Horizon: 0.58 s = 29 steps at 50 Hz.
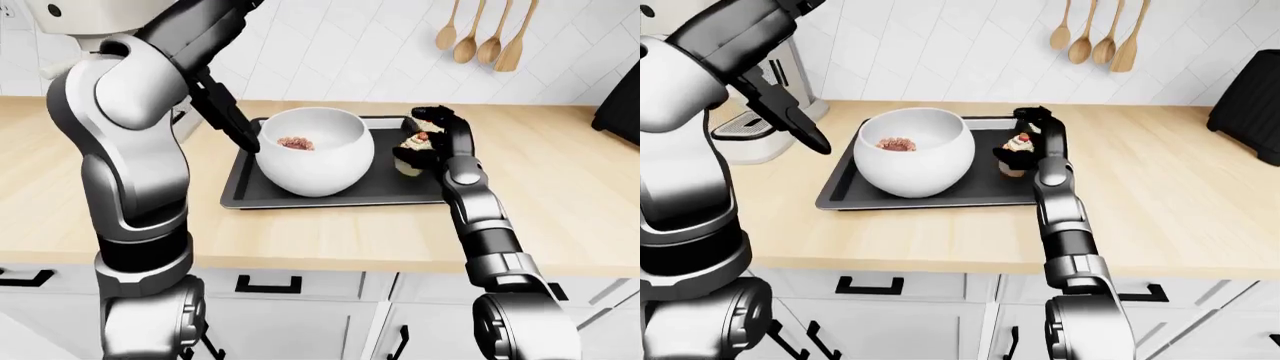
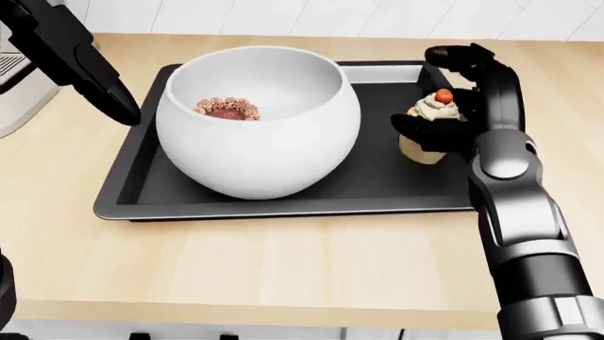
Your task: Pick up the bowl with cake and place it on the tray. Pick up the cupcake and place it on the tray.
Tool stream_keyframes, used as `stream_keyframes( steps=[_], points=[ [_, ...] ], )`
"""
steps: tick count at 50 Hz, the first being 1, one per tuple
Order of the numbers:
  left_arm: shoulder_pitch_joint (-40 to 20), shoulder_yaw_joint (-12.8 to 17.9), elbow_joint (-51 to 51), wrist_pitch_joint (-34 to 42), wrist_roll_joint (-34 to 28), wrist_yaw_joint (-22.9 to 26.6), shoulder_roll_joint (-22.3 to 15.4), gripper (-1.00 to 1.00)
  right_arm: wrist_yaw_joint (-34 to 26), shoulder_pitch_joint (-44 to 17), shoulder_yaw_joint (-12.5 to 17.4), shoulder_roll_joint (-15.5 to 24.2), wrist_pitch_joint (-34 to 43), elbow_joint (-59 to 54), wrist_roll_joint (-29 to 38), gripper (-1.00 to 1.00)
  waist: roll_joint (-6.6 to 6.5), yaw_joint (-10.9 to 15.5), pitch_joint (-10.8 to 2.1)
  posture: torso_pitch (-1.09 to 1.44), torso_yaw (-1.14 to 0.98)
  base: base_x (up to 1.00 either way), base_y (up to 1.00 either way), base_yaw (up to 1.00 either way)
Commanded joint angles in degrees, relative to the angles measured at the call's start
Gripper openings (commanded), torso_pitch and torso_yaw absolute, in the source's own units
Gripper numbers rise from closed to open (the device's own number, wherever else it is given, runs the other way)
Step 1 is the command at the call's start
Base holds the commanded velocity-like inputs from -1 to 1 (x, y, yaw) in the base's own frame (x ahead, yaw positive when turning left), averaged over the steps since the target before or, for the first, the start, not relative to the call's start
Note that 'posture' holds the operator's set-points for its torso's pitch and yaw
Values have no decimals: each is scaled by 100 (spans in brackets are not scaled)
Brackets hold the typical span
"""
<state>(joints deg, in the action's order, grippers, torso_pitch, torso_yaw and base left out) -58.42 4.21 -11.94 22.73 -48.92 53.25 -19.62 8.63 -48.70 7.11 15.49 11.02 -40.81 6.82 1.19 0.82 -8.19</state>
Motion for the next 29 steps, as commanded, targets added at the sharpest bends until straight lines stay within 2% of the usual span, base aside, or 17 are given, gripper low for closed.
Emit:
stream_keyframes(
  steps=[1,5,10,21,27,29],
  points=[
    [-188,56,-77,-55,-5,-109,-48,100,26,-225,28,70,-154,287,10,37,4,-1,-127,-23,0,0,0,0],
    [-258,82,-55,-32,12,-87,-98,100,19,-240,36,78,-263,146,-2,62,2,0,-124,-23,0,0,0,0],
    [-255,72,-50,-32,23,-98,-100,100,-24,-269,47,128,-132,292,-10,58,2,-3,-120,-23,0,0,0,0],
    [-230,53,-98,-15,12,-104,-50,100,-472,75,340,533,1545,2948,-142,55,47,42,-49,-23,0,0,0,0],
    [-138,57,-222,70,32,-149,19,100,-660,409,512,624,2195,4191,-315,65,79,47,-30,-23,0,0,0,0],
    [-33,67,-279,96,58,-230,55,100,-711,523,589,646,2369,4569,-404,77,83,43,-30,-23,0,0,0,0]
  ],
)
